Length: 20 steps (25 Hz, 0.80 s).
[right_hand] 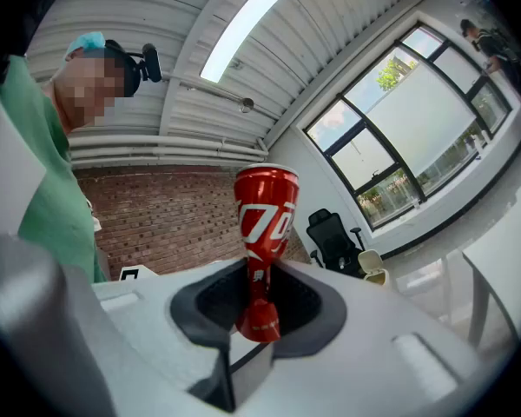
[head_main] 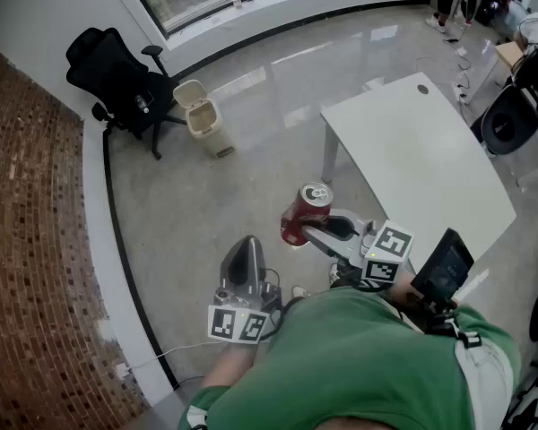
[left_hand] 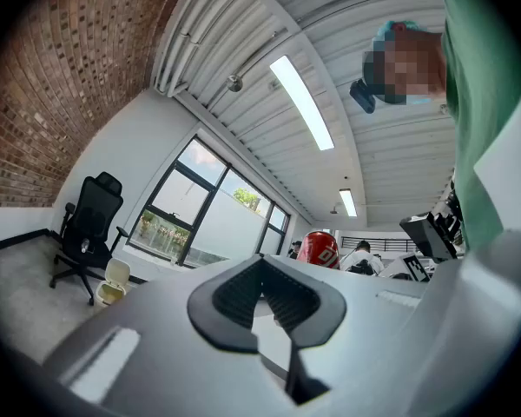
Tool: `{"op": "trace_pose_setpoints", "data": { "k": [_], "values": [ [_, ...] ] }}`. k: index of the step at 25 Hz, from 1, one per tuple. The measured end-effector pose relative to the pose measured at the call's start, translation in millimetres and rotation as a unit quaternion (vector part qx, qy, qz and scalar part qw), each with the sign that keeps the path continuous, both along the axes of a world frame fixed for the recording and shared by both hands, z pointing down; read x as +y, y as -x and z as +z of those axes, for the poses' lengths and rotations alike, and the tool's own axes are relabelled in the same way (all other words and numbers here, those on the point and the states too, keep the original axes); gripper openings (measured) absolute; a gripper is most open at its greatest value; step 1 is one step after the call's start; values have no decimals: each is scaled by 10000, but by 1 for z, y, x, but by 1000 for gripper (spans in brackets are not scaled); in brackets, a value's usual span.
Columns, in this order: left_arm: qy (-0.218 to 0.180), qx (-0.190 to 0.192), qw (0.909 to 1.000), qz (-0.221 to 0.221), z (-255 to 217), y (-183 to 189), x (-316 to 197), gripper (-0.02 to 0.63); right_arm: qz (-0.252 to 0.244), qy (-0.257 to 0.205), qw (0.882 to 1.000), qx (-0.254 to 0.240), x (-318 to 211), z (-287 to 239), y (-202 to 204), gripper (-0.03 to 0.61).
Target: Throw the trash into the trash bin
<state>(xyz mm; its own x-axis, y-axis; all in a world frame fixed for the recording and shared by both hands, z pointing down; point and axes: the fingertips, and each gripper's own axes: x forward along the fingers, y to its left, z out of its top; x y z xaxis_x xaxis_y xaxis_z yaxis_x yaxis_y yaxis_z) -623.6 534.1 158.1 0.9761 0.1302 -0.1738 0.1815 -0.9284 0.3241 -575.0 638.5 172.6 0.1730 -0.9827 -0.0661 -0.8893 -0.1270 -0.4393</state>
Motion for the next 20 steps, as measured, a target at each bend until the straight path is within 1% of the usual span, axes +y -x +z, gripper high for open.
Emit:
{"op": "trace_pose_setpoints", "data": {
  "k": [9,13,17,20],
  "values": [
    [0,-23,10000,31,1,0,5,8,-35,-10,10000,-30,2,1,2,69],
    [1,-50,10000,47,2,0,8,8,-25,43,10000,53,3,2,3,69],
    [-79,-64,9999,40,3,1,13,8,47,168,9993,323,6,2,5,69],
    [-272,-83,9996,-6,4,0,14,8,245,407,9958,786,4,0,4,69]
  ]
}}
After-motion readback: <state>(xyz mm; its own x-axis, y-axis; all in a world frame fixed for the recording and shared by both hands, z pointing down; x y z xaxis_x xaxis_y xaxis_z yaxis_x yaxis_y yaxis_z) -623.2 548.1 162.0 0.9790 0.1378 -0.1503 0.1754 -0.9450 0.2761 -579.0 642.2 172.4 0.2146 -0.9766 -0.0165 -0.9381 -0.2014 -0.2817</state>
